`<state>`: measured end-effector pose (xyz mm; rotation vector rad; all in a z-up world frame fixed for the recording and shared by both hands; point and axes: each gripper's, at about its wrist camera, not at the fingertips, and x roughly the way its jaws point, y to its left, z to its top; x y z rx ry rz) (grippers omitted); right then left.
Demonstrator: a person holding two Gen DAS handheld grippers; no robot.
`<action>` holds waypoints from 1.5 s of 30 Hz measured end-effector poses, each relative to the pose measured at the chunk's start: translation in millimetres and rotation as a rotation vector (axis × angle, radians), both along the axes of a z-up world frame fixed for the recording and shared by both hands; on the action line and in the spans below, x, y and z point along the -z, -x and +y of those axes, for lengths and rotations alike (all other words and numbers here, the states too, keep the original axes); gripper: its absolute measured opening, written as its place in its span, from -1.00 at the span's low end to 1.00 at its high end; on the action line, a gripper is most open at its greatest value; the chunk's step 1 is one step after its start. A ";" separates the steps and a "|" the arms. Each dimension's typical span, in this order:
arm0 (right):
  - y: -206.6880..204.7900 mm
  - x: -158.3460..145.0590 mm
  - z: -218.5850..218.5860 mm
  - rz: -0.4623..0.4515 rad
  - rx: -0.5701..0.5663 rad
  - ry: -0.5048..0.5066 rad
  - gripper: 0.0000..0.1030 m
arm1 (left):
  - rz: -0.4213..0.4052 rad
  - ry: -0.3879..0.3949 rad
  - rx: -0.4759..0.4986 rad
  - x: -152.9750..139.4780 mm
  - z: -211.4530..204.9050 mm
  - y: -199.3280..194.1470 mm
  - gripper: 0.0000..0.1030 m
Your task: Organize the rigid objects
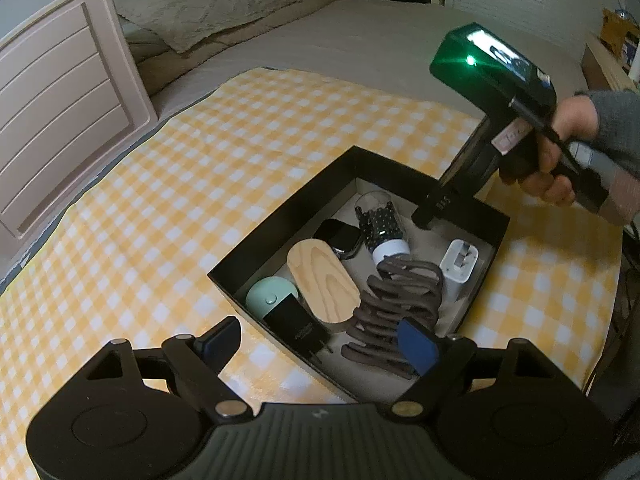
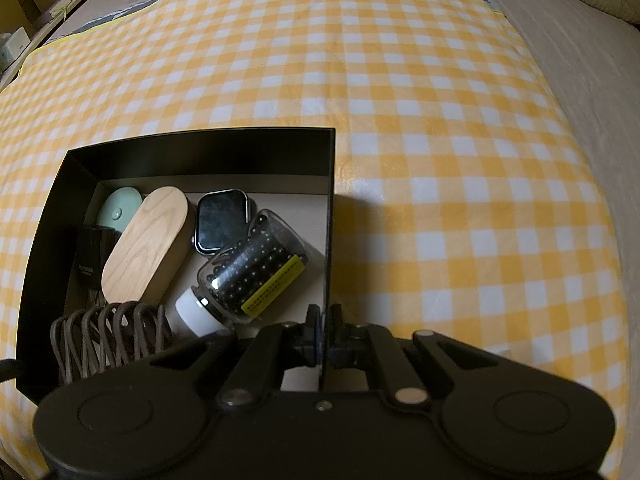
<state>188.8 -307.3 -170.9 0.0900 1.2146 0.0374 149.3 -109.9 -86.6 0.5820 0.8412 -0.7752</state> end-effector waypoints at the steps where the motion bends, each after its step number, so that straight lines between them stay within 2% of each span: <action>1: -0.1 0.1 0.0 0.000 0.001 -0.001 -0.92 | 0.000 0.006 -0.004 -1.2 0.1 0.2 0.67; 19: 1.0 -1.6 1.3 -0.007 0.005 0.002 -0.92 | -0.071 0.168 -0.197 -53.7 -0.7 26.8 0.67; 21: 4.0 -4.9 2.1 -0.019 0.012 0.005 -0.87 | -0.074 0.176 -0.216 -55.7 -0.1 29.0 0.67; 22: 5.6 -8.0 1.3 -0.034 0.016 0.002 -0.75 | -0.075 0.177 -0.225 -56.0 0.5 29.4 0.67; 25: 15.4 -25.4 -2.9 -0.076 0.024 0.002 -0.60 | -0.076 0.177 -0.256 -56.4 1.8 30.2 0.67; 28: 25.4 -44.2 -5.8 -0.115 0.033 -0.006 -0.57 | -0.071 0.185 -0.288 -57.5 4.3 30.6 0.67; 34: 65.7 -99.1 -6.7 -0.256 0.048 -0.033 -0.42 | -0.086 0.208 -0.342 -64.7 9.2 37.6 0.67; 38: 90.4 -129.3 -2.5 -0.345 0.065 -0.029 -0.14 | -0.104 0.231 -0.380 -72.1 14.2 45.3 0.72; 42: 117.1 -153.7 0.0 -0.414 0.091 -0.027 -0.02 | -0.127 0.257 -0.415 -81.4 20.9 55.7 0.84; 45: 134.8 -165.0 3.4 -0.456 0.092 -0.017 0.16 | -0.143 0.283 -0.440 -88.0 26.4 65.1 0.92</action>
